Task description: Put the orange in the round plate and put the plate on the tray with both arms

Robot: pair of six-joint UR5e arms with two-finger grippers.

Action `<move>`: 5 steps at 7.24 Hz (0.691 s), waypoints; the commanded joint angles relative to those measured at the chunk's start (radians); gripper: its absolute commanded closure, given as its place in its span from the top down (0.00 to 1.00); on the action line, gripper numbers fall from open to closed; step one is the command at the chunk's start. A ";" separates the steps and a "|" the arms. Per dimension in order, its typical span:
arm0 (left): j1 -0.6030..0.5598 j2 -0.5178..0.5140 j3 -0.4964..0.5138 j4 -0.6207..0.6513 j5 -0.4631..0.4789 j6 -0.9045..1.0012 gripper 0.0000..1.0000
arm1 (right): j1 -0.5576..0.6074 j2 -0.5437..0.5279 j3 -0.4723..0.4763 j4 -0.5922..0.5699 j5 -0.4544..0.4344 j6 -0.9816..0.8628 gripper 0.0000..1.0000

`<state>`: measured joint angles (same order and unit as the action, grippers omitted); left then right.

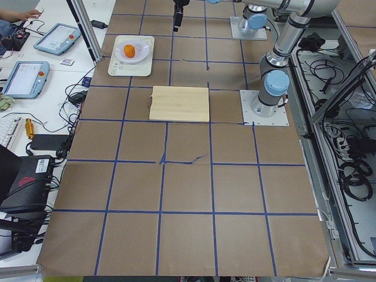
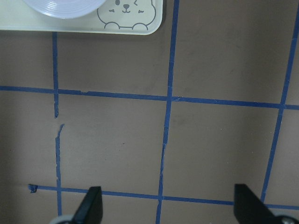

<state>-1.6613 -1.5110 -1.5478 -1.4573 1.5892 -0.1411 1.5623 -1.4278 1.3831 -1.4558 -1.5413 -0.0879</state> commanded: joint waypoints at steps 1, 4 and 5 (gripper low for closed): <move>0.000 0.000 0.000 0.000 0.000 0.000 1.00 | -0.002 -0.019 0.054 -0.079 -0.046 -0.004 1.00; 0.000 0.002 0.000 0.000 0.000 0.000 1.00 | 0.002 -0.033 0.054 -0.123 -0.037 -0.013 1.00; 0.000 0.002 0.000 0.000 0.000 0.000 1.00 | 0.004 -0.036 0.056 -0.167 -0.036 -0.032 1.00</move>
